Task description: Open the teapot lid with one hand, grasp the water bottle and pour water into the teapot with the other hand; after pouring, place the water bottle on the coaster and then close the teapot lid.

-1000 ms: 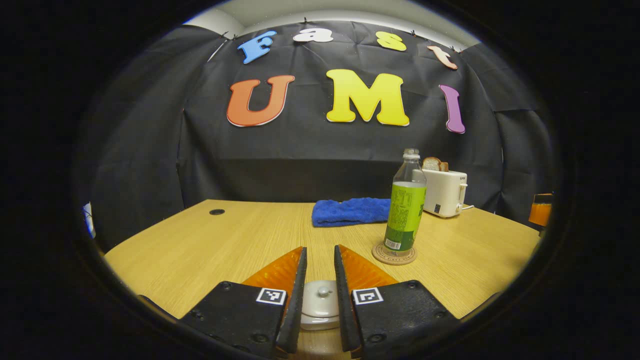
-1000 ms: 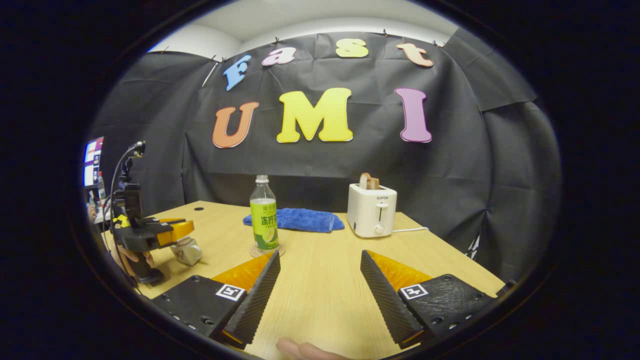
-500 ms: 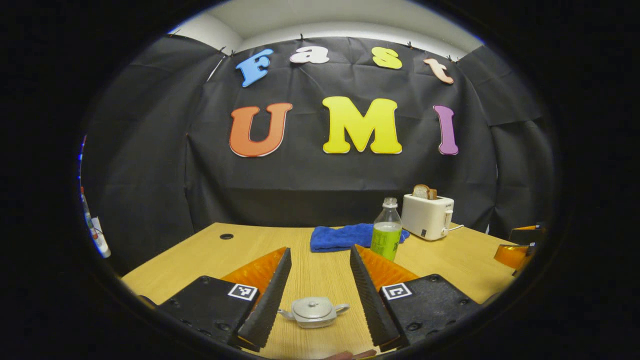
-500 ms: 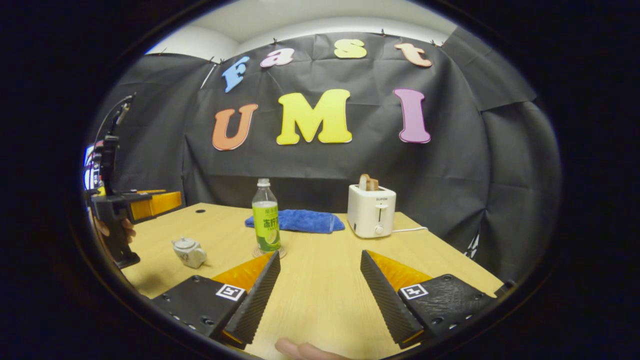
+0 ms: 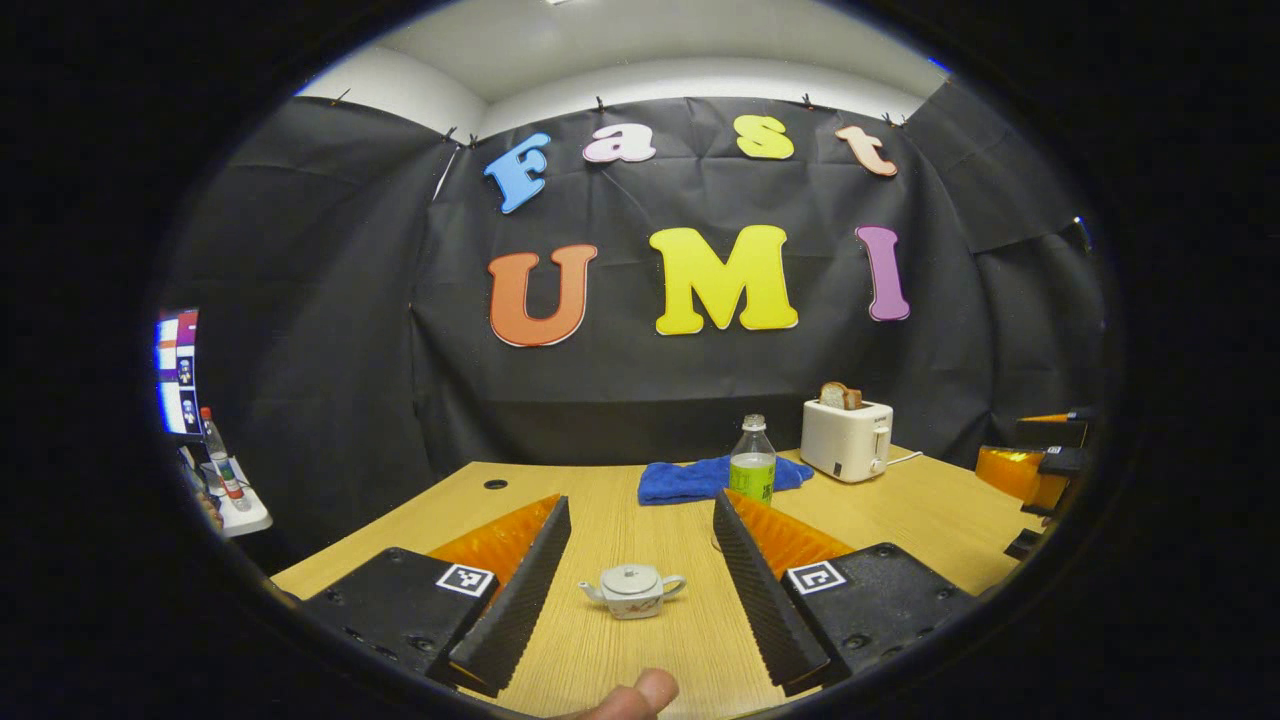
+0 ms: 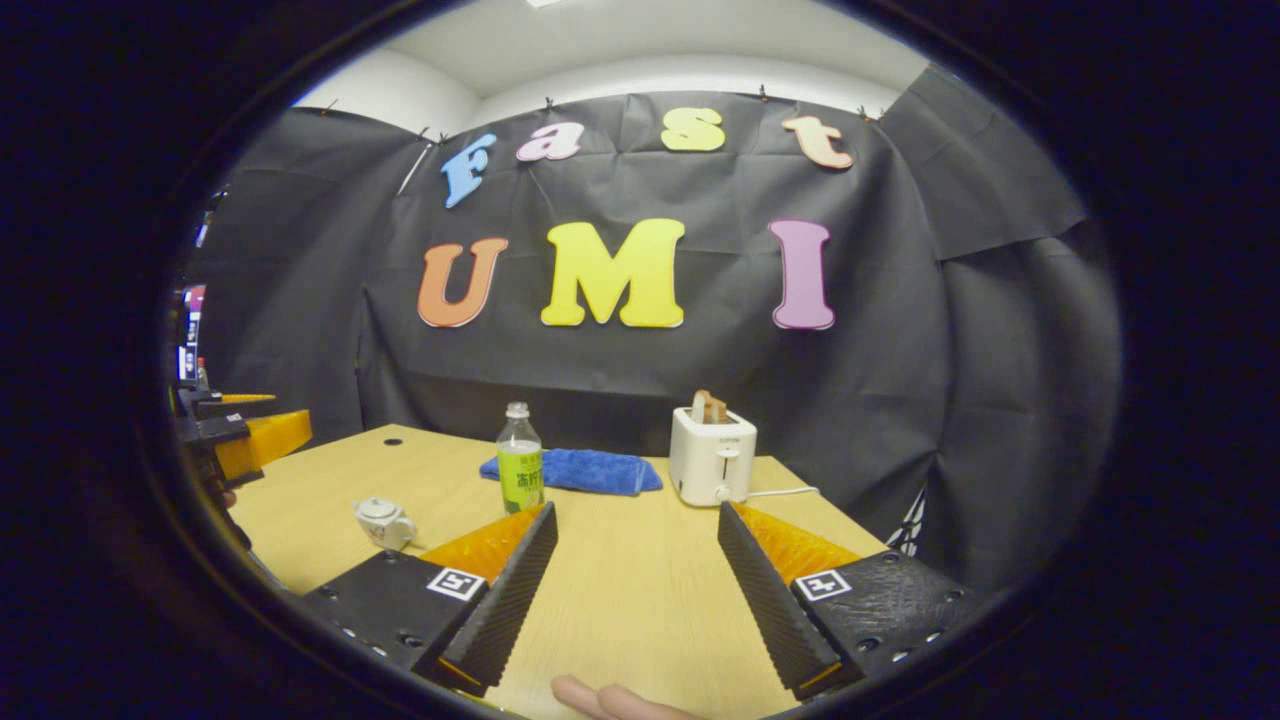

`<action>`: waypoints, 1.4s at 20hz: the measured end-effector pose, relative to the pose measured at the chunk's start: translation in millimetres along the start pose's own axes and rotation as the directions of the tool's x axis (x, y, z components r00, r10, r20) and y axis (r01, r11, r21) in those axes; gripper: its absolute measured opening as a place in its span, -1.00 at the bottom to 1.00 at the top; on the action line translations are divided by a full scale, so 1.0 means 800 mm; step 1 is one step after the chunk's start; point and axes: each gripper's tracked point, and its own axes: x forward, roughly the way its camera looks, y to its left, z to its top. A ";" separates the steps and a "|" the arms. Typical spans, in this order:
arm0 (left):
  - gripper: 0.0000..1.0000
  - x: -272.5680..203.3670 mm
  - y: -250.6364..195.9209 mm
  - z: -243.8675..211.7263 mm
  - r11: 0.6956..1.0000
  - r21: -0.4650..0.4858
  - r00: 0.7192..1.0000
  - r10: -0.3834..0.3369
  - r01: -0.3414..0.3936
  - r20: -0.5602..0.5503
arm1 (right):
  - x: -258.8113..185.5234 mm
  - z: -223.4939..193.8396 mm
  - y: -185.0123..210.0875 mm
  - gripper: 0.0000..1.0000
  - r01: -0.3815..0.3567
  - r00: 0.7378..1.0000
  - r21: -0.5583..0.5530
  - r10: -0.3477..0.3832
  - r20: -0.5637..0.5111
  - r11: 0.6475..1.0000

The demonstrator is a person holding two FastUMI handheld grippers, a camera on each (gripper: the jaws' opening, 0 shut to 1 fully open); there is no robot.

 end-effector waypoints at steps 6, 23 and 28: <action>1.00 -0.023 -0.009 -0.005 0.999 -0.004 0.999 -0.033 0.033 -0.031 | -0.029 0.009 0.018 0.90 0.038 0.999 -0.050 -0.038 0.010 0.998; 1.00 -0.025 -0.008 -0.015 0.997 -0.064 0.998 -0.043 0.039 -0.055 | -0.021 -0.010 0.027 0.96 0.032 0.998 -0.006 -0.032 -0.047 0.999; 1.00 -0.026 -0.005 -0.016 0.998 -0.061 0.997 -0.038 0.034 -0.060 | -0.021 -0.011 0.027 0.91 0.031 0.998 -0.004 -0.031 -0.047 1.000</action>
